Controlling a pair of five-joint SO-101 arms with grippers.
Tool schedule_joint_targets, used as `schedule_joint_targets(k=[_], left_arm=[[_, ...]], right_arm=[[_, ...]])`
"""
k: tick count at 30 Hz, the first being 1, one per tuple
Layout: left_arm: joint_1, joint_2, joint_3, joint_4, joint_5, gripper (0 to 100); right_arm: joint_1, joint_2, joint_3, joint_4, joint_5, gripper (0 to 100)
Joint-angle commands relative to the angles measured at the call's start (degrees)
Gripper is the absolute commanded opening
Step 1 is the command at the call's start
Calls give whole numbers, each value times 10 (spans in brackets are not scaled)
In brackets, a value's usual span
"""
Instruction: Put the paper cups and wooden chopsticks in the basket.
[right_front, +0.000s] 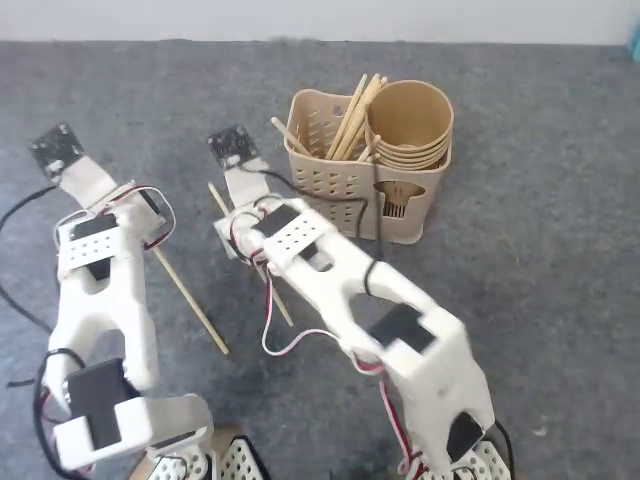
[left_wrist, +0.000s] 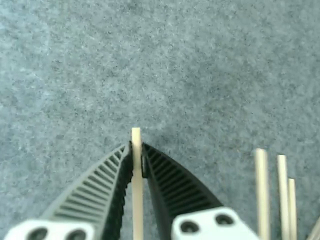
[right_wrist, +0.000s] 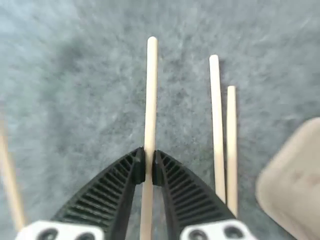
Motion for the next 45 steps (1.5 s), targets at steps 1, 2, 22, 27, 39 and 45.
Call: schedule_joint_targets(k=[1, 2, 22, 27, 39, 45], left_arm=[[7, -36, -2, -14, -5, 13], [7, -36, -2, -15, -5, 13], [51, -151, 130, -120, -76, 13], [69, -283, 233, -165, -83, 13], [38, -243, 196, -163, -44, 13], [-8, -99, 68, -86, 4, 13]], right_arm=[[7, -183, 51, 7, 7, 7], [7, -228, 77, 4, 7, 7], [100, -812, 439, -274, 11, 7], [127, -806, 474, -392, 9, 7], [100, -771, 480, -198, 7, 7], [39, -611, 475, -194, 6, 21]])
